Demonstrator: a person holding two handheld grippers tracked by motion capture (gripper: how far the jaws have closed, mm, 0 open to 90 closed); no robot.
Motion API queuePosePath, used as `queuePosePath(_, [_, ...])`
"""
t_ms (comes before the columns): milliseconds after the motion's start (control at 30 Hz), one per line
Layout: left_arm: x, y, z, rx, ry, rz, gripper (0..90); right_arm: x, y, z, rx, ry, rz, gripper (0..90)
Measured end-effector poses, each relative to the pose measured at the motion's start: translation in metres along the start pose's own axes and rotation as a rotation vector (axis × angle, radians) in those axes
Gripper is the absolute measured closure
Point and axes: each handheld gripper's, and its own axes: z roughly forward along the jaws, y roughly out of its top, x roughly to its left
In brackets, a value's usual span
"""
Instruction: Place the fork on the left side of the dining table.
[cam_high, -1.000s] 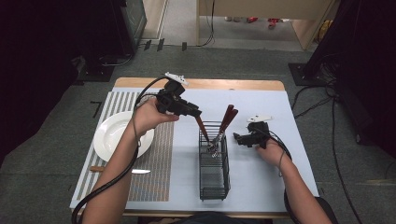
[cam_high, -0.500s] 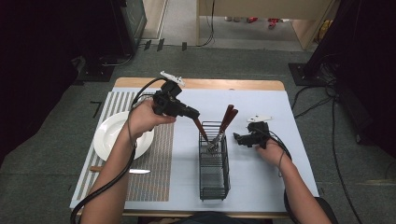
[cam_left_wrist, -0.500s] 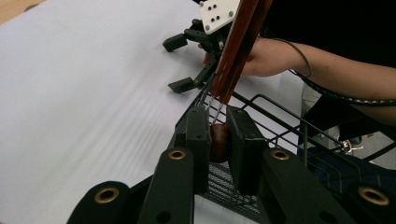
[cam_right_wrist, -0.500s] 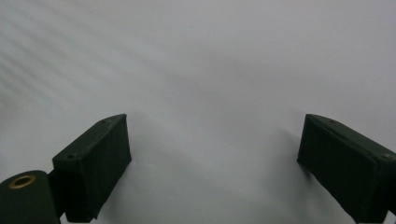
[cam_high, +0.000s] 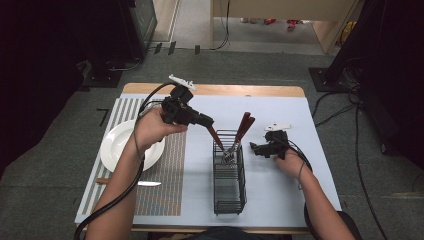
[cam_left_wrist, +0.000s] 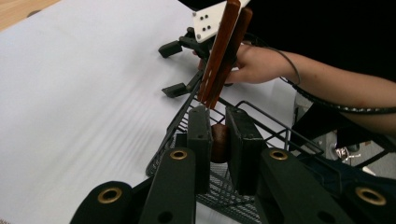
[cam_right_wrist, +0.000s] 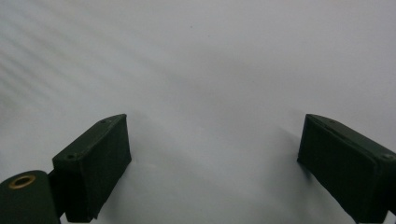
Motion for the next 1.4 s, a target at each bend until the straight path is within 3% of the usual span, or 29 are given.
queuePosePath(67, [-0.003, 0.002, -0.005, -0.011, 0.031, -0.012, 82.0, 0.000, 0.000, 0.000, -0.001, 0.000, 0.000, 8.6])
queuePosePath(467, [-0.018, 0.007, -0.028, -0.102, 0.056, 0.016, 82.1, 0.000, 0.000, 0.000, -0.002, 0.000, 0.000, 8.6])
queuePosePath(700, [-0.027, 0.006, -0.054, -0.187, 0.081, 0.024, 82.1, 0.000, 0.000, 0.000, -0.001, -0.001, 0.000, 8.5])
queuePosePath(900, [-0.032, 0.004, -0.069, -0.222, 0.084, 0.042, 82.1, 0.000, 0.000, 0.000, 0.000, -0.001, 0.000, 8.5])
queuePosePath(1200, [-0.032, -0.003, -0.094, -0.276, 0.112, 0.039, 82.1, 0.000, 0.000, 0.000, -0.001, -0.001, 0.000, 8.6])
queuePosePath(1400, [-0.022, -0.012, -0.108, -0.307, 0.141, 0.009, 82.1, 0.000, 0.000, 0.000, -0.001, -0.001, 0.000, 8.5])
